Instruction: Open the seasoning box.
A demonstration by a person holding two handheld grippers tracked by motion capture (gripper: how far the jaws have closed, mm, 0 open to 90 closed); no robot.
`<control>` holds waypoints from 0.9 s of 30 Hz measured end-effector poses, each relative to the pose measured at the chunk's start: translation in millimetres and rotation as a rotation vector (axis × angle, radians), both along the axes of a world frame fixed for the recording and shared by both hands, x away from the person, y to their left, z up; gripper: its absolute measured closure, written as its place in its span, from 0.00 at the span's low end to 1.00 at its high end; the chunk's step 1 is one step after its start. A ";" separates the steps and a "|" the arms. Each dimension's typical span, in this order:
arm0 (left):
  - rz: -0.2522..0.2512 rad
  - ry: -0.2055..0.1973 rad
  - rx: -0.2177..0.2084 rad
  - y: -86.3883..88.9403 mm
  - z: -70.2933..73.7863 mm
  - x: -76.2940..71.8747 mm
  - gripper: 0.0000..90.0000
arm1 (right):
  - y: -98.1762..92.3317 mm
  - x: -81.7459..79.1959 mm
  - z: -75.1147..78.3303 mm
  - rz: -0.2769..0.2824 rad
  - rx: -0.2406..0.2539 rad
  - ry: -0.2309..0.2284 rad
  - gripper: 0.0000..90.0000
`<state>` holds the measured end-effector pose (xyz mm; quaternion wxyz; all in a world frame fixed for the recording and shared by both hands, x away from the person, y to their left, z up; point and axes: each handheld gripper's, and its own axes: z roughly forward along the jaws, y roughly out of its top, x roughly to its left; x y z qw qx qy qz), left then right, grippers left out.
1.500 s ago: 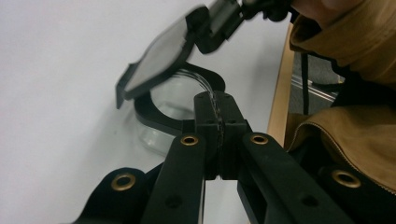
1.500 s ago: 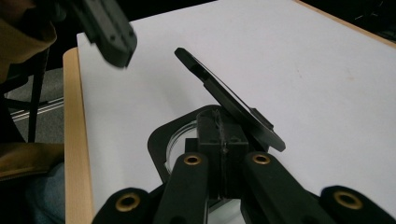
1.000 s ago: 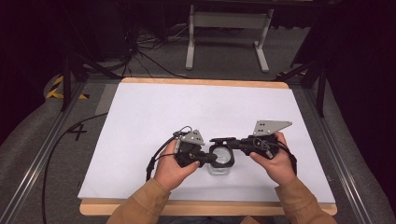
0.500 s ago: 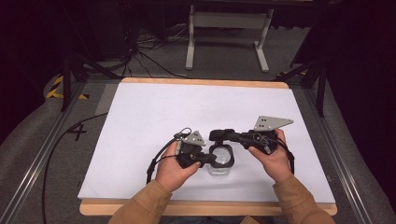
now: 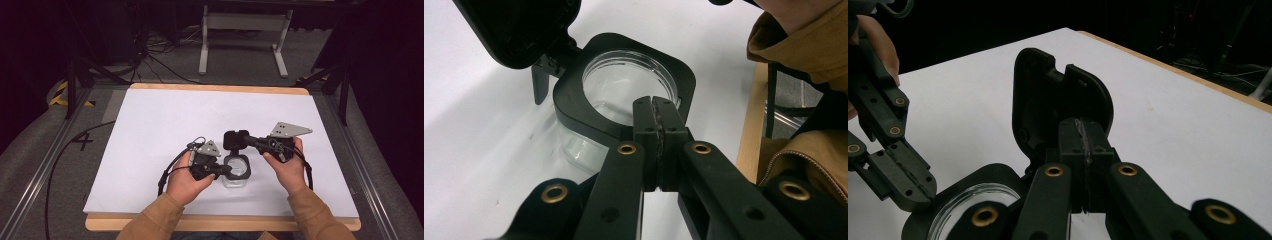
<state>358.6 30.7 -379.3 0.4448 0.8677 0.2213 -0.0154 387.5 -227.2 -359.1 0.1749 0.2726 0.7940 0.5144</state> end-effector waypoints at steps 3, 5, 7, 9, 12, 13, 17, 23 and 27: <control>-0.003 -0.014 0.012 1.1 2.1 -0.1 0.99 | -2.7 -3.8 1.3 0.021 0.006 -0.001 1.00; 0.011 -0.012 0.005 3.1 3.7 -0.5 0.91 | -5.9 -8.6 2.5 0.054 0.009 0.001 1.00; 0.013 -0.019 -0.004 7.6 6.9 0.6 0.91 | -10.4 -12.6 3.6 0.056 -0.018 0.004 1.00; 0.017 -0.024 -0.002 9.6 8.8 1.0 0.92 | -16.6 -14.6 4.5 0.047 -0.048 0.027 1.00; 0.028 -0.035 -0.001 17.6 14.2 3.2 0.92 | -21.7 -15.6 4.0 0.037 -0.082 0.054 1.00; 0.031 -0.036 0.007 21.2 16.3 4.7 0.92 | -22.9 -15.9 2.8 0.042 -0.093 0.073 1.00; 0.055 -0.037 0.058 33.3 21.6 9.4 0.92 | -21.5 -18.4 -4.1 0.082 -0.166 0.141 1.00; 0.076 0.007 0.069 42.9 19.7 15.6 0.91 | -19.1 -18.4 -19.6 0.127 -0.278 0.247 1.00; 0.080 0.006 0.074 45.0 20.2 16.8 0.91 | -13.9 -18.8 -29.9 0.164 -0.318 0.304 1.00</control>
